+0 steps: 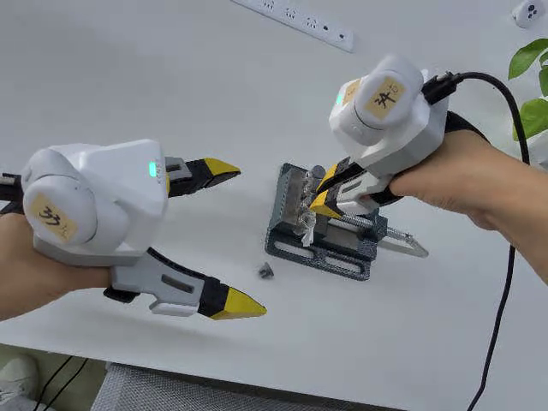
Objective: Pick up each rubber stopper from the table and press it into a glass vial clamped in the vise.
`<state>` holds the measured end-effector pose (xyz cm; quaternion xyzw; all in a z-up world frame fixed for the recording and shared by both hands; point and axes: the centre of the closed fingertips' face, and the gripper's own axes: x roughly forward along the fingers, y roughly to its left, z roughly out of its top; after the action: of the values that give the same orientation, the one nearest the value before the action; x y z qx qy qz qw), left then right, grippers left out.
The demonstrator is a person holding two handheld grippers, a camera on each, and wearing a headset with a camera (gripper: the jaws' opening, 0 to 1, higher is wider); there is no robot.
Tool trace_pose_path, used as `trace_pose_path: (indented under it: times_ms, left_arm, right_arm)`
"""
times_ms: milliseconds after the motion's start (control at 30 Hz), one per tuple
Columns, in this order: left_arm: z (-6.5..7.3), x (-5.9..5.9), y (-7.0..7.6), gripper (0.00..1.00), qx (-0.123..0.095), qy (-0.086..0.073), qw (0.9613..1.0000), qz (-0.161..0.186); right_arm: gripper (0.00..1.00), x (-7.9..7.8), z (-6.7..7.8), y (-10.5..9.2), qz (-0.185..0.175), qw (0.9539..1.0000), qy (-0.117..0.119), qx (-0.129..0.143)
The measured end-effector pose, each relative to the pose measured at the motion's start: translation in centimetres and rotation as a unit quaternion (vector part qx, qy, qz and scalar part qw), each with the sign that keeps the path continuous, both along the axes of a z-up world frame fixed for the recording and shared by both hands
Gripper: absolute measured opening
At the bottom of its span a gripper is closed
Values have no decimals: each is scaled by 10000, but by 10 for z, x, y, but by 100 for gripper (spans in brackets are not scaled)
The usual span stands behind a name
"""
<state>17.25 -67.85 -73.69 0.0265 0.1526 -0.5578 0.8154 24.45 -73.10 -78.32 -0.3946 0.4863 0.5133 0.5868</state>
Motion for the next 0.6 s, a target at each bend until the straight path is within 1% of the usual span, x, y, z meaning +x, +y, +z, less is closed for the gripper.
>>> trace_pose_path:
  times_ms: [167, 267, 300, 367, 600]
  left_arm:
    - [-1, 0, 1, 91, 4, 4, 10000, -2]
    - [-2, -1, 0, 91, 25, 13, 10000, -20]
    - [-2, -2, 0, 91, 30, 18, 10000, -26]
    - [-2, -2, 0, 91, 26, 14, 10000, -27]
    - [-3, -2, -1, 91, 23, 26, 10000, -30]
  right_arm:
    - [10, 1, 4, -1, -41, 10000, -66, 37]
    - [9, 1, 10, 0, -70, 9999, -83, 127]
    - [6, 0, 11, 0, -56, 9998, -96, 140]
    - [3, 1, 11, 1, -43, 9998, -104, 155]
    - [1, -1, 9, 0, -37, 9999, -62, 155]
